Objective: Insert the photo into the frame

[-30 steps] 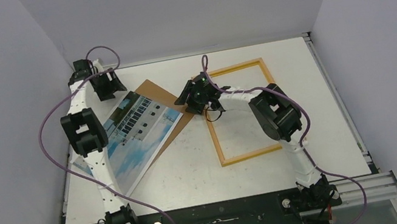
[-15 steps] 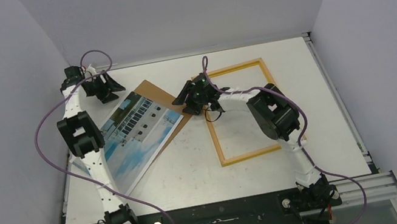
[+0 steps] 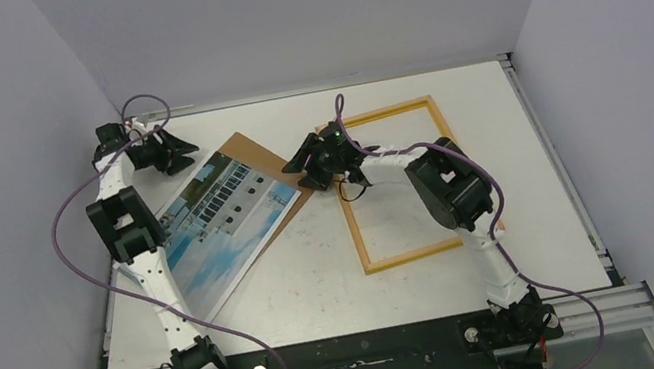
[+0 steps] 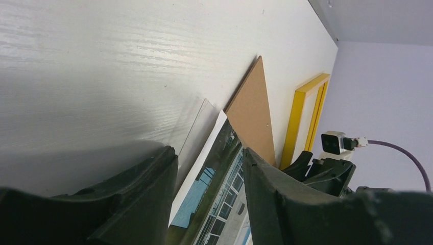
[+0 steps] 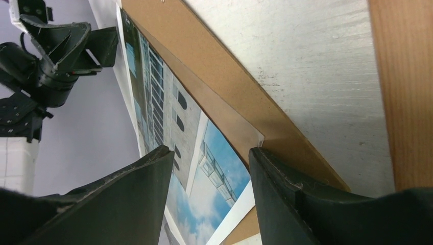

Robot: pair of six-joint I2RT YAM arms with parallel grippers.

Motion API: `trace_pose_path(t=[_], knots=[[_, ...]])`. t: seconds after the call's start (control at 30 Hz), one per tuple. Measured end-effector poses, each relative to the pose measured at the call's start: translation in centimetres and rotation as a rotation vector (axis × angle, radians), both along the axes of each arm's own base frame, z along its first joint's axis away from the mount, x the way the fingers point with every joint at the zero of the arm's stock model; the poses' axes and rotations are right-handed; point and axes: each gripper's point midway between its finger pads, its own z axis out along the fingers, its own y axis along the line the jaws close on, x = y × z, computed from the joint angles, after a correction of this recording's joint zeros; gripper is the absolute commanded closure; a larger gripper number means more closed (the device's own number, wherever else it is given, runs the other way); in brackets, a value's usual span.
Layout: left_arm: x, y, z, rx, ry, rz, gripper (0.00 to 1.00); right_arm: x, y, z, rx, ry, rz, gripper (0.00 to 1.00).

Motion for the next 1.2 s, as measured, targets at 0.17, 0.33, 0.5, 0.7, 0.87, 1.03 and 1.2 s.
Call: trace_pose_path(t=[0.17,0.33,0.5,0.7,0.87,1.03,1.2], knots=[[-0.1,-0.4,-0.4,-0.087,0.002,0.008,0.58,-0.2,1.0,0.4,0.065,-0.020,0.025,0.43],[-0.7,-1.7,-0.5,-0.175,0.020,-0.005,0.60,-0.5,1.7,0.6,0.108,-0.038,0.037,0.43],[-0.8,-2.4,-0.4,-0.201,0.027,0.004,0.62,-0.5,1.5,0.4,0.121,-0.048,0.031,0.43],[-0.9,-2.9,-0.5,-0.230,0.023,0.015,0.68,-0.3,1.0,0.2,0.128,-0.046,0.019,0.43],[-0.9,-3.5,-0.8,-0.240,0.017,0.013,0.70,-0.3,0.9,0.1,0.128,-0.045,0.019,0.43],[-0.7,-3.8,-0.7,-0.259,0.006,0.013,0.69,-0.5,0.9,0.0,0.107,-0.035,0.034,0.43],[-0.6,-4.3,-0.5,-0.261,-0.008,0.000,0.70,-0.6,0.9,-0.1,0.062,-0.012,0.055,0.44]])
